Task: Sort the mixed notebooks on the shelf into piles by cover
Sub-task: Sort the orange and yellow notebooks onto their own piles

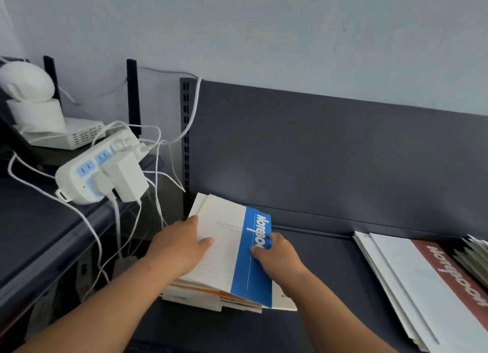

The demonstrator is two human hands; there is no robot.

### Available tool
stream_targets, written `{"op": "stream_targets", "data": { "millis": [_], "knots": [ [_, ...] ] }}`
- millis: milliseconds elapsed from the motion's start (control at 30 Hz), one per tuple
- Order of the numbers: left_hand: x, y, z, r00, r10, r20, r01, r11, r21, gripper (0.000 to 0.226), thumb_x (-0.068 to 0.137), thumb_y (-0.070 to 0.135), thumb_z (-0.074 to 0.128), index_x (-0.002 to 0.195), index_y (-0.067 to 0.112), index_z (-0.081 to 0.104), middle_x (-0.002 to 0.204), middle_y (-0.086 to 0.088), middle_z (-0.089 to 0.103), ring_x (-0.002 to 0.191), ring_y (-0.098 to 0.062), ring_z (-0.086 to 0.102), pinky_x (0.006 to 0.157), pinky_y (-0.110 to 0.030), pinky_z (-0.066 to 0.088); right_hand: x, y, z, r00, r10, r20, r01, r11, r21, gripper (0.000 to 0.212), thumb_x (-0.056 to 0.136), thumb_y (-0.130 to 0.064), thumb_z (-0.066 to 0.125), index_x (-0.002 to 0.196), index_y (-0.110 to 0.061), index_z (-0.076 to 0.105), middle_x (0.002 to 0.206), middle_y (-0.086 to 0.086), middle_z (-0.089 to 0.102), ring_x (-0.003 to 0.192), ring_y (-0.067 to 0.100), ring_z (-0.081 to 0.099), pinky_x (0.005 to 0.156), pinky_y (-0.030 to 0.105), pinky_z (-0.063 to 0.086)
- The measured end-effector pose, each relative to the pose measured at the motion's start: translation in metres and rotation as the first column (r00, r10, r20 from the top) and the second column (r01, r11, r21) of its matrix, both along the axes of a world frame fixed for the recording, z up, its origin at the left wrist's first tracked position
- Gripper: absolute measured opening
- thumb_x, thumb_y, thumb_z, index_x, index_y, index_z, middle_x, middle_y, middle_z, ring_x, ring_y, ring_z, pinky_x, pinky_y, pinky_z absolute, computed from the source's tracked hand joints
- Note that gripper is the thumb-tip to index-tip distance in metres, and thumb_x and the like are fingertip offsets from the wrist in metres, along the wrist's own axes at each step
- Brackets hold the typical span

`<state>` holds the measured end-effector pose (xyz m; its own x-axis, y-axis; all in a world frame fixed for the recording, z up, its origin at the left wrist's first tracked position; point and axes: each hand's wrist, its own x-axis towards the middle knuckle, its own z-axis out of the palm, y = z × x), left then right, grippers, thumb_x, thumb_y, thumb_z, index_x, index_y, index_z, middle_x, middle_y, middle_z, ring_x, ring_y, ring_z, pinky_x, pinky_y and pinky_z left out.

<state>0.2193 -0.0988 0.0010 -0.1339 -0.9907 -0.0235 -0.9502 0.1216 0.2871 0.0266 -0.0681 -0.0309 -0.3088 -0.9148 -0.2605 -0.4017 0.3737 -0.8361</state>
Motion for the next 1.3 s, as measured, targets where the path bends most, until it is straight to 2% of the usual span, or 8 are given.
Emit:
{"op": "stream_targets", "data": {
  "millis": [133,267,700,833,1000,1067,1200,1300],
  "knots": [
    [-0.002,0.001,0.004,1.0,-0.006,-0.026,0.005,1.0,-0.023,0.053,0.094,0.048,0.051,0.139,0.023,0.038,0.124,0.002,0.06,0.109,-0.02,0.059,0.088,-0.034,0.05,0.003,0.0,0.002,0.999,-0.023,0.03,0.024,1.0,-0.019,0.046,0.093,-0.027,0.065,0.132,-0.021,0.042,0.104,-0.008,0.056,0.098,0.016,0.066,0.085,0.038,0.059],
    [-0.003,0.002,0.003,0.998,-0.018,-0.061,0.016,0.999,-0.037,0.056,0.095,0.043,0.053,0.143,0.021,0.034,0.127,0.004,0.06,0.111,-0.019,0.06,0.088,-0.032,0.051,0.003,0.001,0.004,0.999,-0.023,0.036,0.024,0.999,-0.038,0.034,0.093,-0.025,0.065,0.119,-0.024,0.043,0.093,-0.015,0.053,0.096,0.016,0.067,0.087,0.039,0.059],
    [-0.007,0.009,0.014,0.948,-0.021,-0.317,0.006,0.999,-0.047,0.058,0.098,0.023,0.051,0.15,0.023,0.025,0.134,0.003,0.057,0.107,-0.018,0.059,0.083,-0.031,0.05,0.004,0.003,0.008,0.996,-0.091,-0.007,0.09,0.99,-0.108,0.048,0.092,-0.019,0.066,0.135,-0.022,0.044,0.109,-0.007,0.06,0.093,0.015,0.069,0.081,0.041,0.061],
    [-0.006,0.004,0.017,0.744,0.074,-0.664,-0.046,0.997,0.059,0.053,0.092,0.0,0.043,0.139,0.024,0.04,0.101,0.014,0.057,0.087,-0.011,0.059,0.065,-0.029,0.049,0.001,0.003,0.006,0.973,-0.16,0.167,0.183,0.974,-0.133,0.047,0.092,-0.015,0.066,0.132,-0.023,0.043,0.111,-0.003,0.065,0.09,0.017,0.07,0.073,0.042,0.061],
    [-0.002,-0.005,0.025,0.456,0.294,-0.84,-0.073,0.953,0.294,0.055,0.092,-0.006,0.044,0.142,0.014,0.044,0.124,-0.009,0.058,0.103,-0.027,0.058,0.084,-0.04,0.05,-0.009,0.003,0.017,0.754,-0.294,0.587,0.255,0.955,0.15,0.031,0.088,-0.018,0.073,0.112,-0.007,0.057,0.095,0.011,0.075,0.087,0.03,0.073,0.073,0.046,0.059],
    [-0.002,-0.007,0.021,0.486,0.323,-0.812,-0.089,0.943,0.321,0.053,0.092,-0.005,0.044,0.142,0.013,0.045,0.125,-0.009,0.057,0.106,-0.028,0.055,0.087,-0.04,0.047,-0.011,0.004,0.023,0.678,-0.316,0.664,0.211,0.949,0.236,0.028,0.086,-0.016,0.075,0.107,-0.007,0.06,0.097,0.015,0.075,0.087,0.034,0.073,0.073,0.05,0.059],
    [-0.003,-0.009,0.011,0.545,0.349,-0.762,-0.105,0.93,0.351,0.056,0.093,0.0,0.047,0.147,0.014,0.04,0.143,-0.009,0.046,0.126,-0.029,0.046,0.106,-0.043,0.039,-0.01,0.003,0.025,0.727,-0.271,0.631,0.15,0.959,0.238,0.02,0.089,-0.012,0.071,0.105,-0.006,0.061,0.096,0.017,0.075,0.086,0.034,0.072,0.072,0.051,0.057],
    [-0.003,-0.011,0.012,0.549,0.343,-0.762,-0.094,0.931,0.352,0.041,0.093,0.001,0.046,0.132,0.013,0.052,0.118,-0.009,0.055,0.101,-0.025,0.051,0.09,-0.036,0.04,-0.008,0.004,0.025,0.764,-0.251,0.594,0.149,0.965,0.217,0.015,0.092,-0.011,0.067,0.105,-0.008,0.059,0.096,0.016,0.075,0.084,0.032,0.072,0.067,0.047,0.057]
  ]
}}
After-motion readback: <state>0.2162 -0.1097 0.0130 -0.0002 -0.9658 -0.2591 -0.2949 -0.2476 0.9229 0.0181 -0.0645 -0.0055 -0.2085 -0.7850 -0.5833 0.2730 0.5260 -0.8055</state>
